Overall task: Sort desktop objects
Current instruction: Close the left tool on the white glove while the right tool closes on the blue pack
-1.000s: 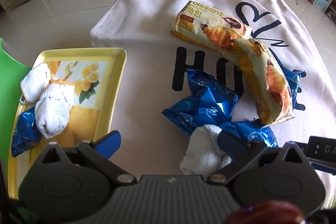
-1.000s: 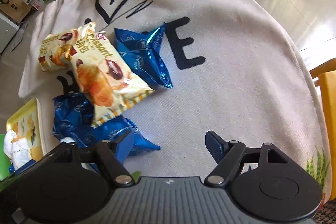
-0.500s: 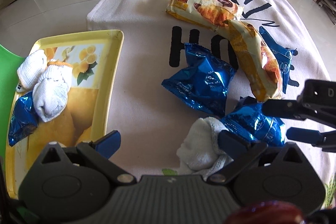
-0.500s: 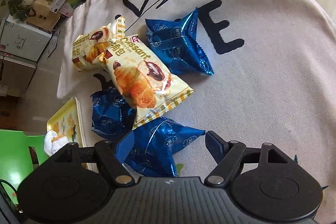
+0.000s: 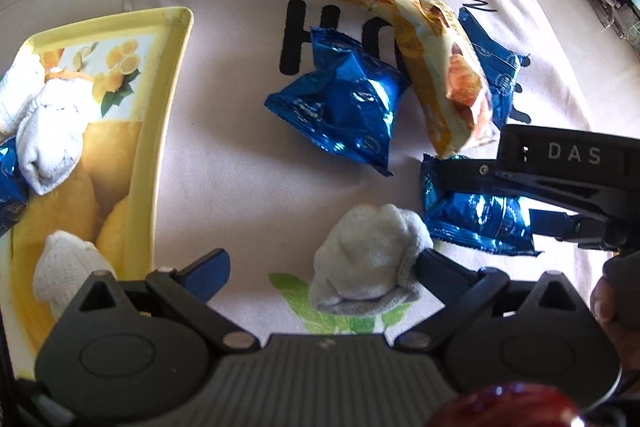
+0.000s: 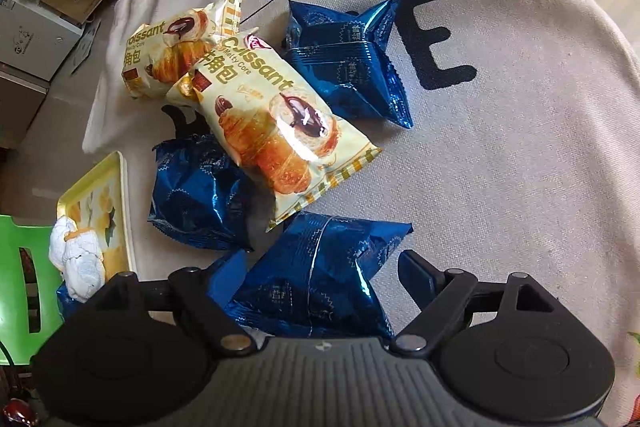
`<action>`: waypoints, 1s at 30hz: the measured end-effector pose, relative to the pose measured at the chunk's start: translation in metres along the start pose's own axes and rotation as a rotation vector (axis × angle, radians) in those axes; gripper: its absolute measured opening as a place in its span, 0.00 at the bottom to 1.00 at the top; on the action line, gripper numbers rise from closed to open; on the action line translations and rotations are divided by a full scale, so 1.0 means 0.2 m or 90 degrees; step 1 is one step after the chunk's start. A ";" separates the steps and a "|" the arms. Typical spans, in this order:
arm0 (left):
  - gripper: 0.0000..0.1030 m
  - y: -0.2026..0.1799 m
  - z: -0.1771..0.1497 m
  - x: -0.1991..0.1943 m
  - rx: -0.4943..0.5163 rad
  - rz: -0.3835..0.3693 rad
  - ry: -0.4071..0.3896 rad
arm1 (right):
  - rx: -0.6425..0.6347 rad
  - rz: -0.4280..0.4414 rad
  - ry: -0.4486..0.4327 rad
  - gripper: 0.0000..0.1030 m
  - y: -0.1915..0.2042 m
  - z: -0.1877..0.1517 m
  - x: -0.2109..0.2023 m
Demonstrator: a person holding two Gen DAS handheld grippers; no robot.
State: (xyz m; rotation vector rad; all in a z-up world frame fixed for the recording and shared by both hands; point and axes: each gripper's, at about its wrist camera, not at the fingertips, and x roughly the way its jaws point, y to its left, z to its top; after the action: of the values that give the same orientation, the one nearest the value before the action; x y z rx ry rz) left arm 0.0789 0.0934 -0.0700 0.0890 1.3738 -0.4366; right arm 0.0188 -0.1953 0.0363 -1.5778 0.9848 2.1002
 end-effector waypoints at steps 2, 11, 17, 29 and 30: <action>0.99 -0.05 -0.03 0.01 0.029 -0.002 0.006 | -0.011 -0.017 0.004 0.80 -0.03 -0.01 -0.03; 0.99 -0.21 -0.10 0.00 0.111 -0.011 -0.012 | -0.003 -0.095 -0.012 0.80 -0.19 -0.04 -0.16; 0.99 -0.22 -0.06 0.00 0.100 -0.003 -0.032 | 0.017 -0.079 -0.007 0.80 -0.21 -0.01 -0.14; 0.99 -0.26 -0.01 0.07 0.079 0.021 -0.046 | 0.027 -0.152 -0.038 0.80 -0.28 0.01 -0.16; 0.99 -0.27 0.00 0.07 0.082 0.022 -0.047 | 0.028 -0.157 -0.040 0.80 -0.29 0.01 -0.17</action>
State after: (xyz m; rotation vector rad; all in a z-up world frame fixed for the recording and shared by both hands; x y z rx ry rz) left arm 0.0612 0.0410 -0.0737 0.1993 1.2690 -0.4946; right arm 0.0637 -0.1484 0.0491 -1.5163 0.7660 1.9343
